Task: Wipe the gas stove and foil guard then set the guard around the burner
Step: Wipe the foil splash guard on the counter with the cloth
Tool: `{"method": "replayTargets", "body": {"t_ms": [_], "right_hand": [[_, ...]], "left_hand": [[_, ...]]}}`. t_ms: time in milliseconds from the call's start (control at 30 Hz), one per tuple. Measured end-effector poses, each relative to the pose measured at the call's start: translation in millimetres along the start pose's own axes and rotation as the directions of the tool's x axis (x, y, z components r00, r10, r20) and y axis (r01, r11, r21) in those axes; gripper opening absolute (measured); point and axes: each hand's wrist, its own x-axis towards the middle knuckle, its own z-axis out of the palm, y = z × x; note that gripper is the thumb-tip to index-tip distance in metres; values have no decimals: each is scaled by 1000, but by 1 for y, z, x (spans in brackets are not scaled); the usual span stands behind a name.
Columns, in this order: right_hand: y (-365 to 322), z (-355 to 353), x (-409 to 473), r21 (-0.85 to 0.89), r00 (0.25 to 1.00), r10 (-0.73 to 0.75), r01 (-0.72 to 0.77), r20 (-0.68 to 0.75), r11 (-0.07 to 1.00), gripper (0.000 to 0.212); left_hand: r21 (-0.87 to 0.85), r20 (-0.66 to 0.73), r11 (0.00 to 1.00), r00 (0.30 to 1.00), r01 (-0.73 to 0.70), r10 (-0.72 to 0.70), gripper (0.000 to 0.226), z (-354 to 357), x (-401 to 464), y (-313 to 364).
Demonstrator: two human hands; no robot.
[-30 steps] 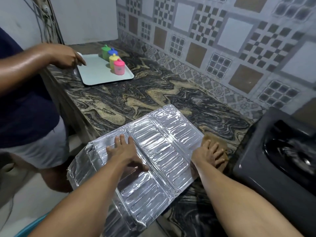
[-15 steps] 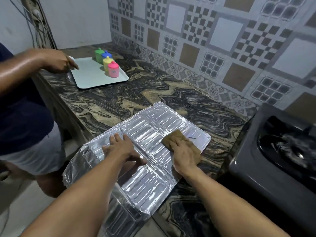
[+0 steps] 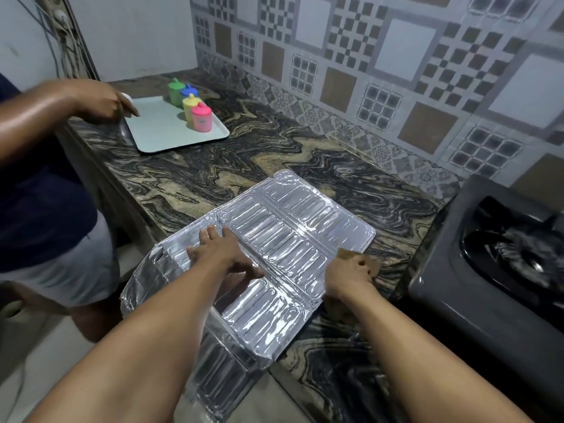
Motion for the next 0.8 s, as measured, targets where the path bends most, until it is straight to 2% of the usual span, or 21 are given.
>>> {"method": "replayTargets", "body": {"t_ms": [167, 267, 367, 433, 533, 567, 600, 700, 800], "right_hand": [[15, -11, -41, -224, 946, -321, 323, 47, 919, 37], [18, -12, -51, -308, 937, -342, 349, 78, 885, 36], [14, -14, -57, -311, 939, -344, 326, -3, 893, 41], [10, -15, -58, -303, 923, -374, 332, -93, 894, 40], [-1, -14, -60, -257, 882, -442, 394, -165, 883, 30], [-4, -12, -61, -242, 870, -464, 420, -166, 875, 25], [-8, -10, -61, -232, 861, -483, 442, -160, 866, 22], [-15, -4, -57, -214, 853, -506, 475, -124, 853, 17], [-17, 0, -52, -195, 859, -506, 484, -82, 853, 21]], "left_hand": [[-35, -116, 999, 993, -12, 8, 150, 5, 6, 0], [-38, -175, 999, 984, 24, -30, 148, 12, 4, 1], [-90, -213, 996, 977, 10, -29, 141, 22, 2, -5], [-174, -299, 984, 954, -24, -29, 118, 21, 1, -11], [-339, -506, 936, 857, -95, -97, 55, 13, 1, -32], [-383, -548, 919, 824, -92, -146, 45, 10, 1, -40], [-431, -561, 900, 801, -65, -210, 45, 9, 1, -50], [-614, -404, 786, 827, 73, -392, 58, 7, 2, -74], [-706, -240, 695, 879, 134, -413, 52, 8, 0, -90]]}}
